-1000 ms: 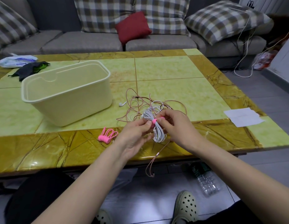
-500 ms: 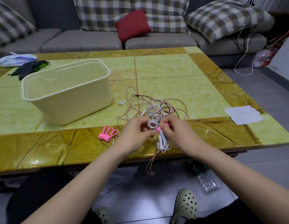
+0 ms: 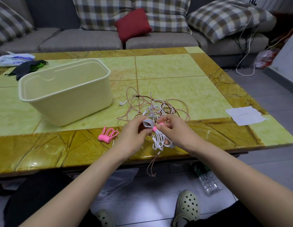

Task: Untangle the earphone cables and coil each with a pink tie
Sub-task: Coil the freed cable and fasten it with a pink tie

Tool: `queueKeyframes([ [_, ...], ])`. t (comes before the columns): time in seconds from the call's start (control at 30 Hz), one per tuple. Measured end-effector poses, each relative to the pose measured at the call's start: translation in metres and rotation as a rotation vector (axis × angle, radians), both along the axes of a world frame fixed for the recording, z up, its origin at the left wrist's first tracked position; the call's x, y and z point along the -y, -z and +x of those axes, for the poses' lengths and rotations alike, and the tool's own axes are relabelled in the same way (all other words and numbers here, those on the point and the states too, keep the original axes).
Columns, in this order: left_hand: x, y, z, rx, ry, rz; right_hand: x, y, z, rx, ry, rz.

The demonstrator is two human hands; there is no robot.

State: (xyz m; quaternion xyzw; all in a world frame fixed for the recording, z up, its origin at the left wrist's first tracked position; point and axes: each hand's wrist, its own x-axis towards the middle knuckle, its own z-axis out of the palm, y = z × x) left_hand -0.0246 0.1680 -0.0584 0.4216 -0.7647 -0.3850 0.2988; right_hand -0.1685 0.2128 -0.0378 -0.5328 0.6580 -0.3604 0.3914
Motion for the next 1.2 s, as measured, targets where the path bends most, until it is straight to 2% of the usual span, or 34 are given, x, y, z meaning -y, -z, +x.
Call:
queueKeyframes([
  [0.33, -0.004, -0.008, -0.005, -0.167, 0.001, 0.033, 0.002, -0.006, -0.003, 0.109, 0.15, -0.039],
  [0.47, -0.006, -0.01, -0.009, -0.191, -0.027, 0.013, -0.002, -0.012, -0.005, 0.036, 0.112, -0.139],
  [0.57, -0.008, -0.008, -0.014, -0.207, -0.08, -0.009, -0.002, -0.017, -0.006, -0.096, 0.058, -0.165],
  [0.63, -0.009, -0.007, -0.015, -0.182, -0.093, -0.006, -0.002, -0.02, -0.006, -0.27, -0.007, -0.16],
  [0.7, -0.01, -0.008, -0.015, -0.13, -0.103, -0.015, -0.003, -0.022, -0.005, -0.356, -0.065, -0.136],
  [1.03, -0.011, -0.016, -0.018, 0.035, -0.1, -0.188, -0.003, -0.012, -0.008, -0.384, -0.071, -0.214],
  [1.2, -0.008, -0.016, -0.017, 0.195, -0.063, -0.208, -0.001, -0.007, -0.011, -0.301, -0.098, -0.169],
])
